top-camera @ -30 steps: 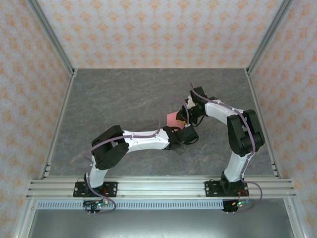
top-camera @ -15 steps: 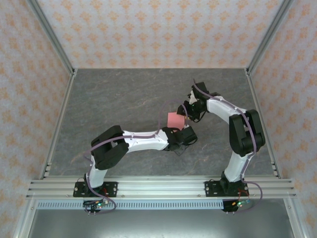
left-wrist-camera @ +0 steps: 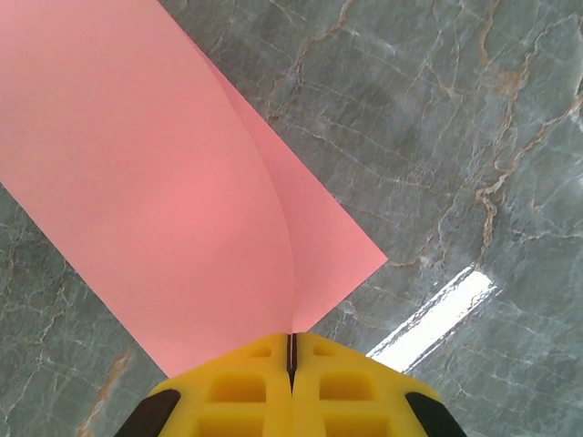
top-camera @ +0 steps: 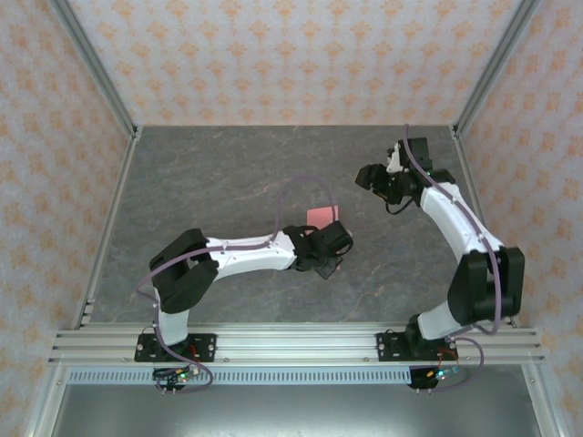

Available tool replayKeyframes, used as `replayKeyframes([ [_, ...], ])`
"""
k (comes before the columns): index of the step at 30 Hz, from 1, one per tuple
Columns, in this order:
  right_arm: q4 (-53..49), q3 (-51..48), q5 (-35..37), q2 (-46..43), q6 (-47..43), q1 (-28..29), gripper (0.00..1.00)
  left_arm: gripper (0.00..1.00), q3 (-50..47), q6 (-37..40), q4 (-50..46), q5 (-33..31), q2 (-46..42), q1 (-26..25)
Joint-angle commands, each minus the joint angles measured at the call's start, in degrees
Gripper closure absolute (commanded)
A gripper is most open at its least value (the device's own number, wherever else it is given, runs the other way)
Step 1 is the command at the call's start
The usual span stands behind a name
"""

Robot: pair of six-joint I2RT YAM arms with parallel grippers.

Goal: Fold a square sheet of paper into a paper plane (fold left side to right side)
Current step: Fold the triangle a second time at the center of the table.

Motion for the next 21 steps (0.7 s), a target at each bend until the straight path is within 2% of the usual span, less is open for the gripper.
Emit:
replayKeyframes([
  [1, 0.0, -6.6, -2.3, -3.6, 0.1, 0.2, 0.49, 0.98, -1.6, -1.9, 3.3, 6.9, -2.7, 2.1],
  [4, 3.5, -14.2, -5.7, -7.4, 3.0, 1.5, 0.6, 0.98, -3.0, -2.8, 5.2, 11.6, -3.5, 4.1],
  [11, 9.3, -27.0, -4.7, -11.1, 9.3, 10.6, 0.85, 0.98, -5.2, -3.8, 6.2, 17.7, -4.1, 7.4],
  [16, 14.4, -32.6, -1.2, -9.9, 14.2, 17.0, 0.92, 0.98, -5.8, -2.8, 3.8, 17.8, -4.8, 9.0],
  [21, 13.2, -31.3, 3.5, -6.5, 14.1, 20.9, 0.92, 0.98, -5.1, -1.7, 1.5, 17.2, -4.7, 9.7],
])
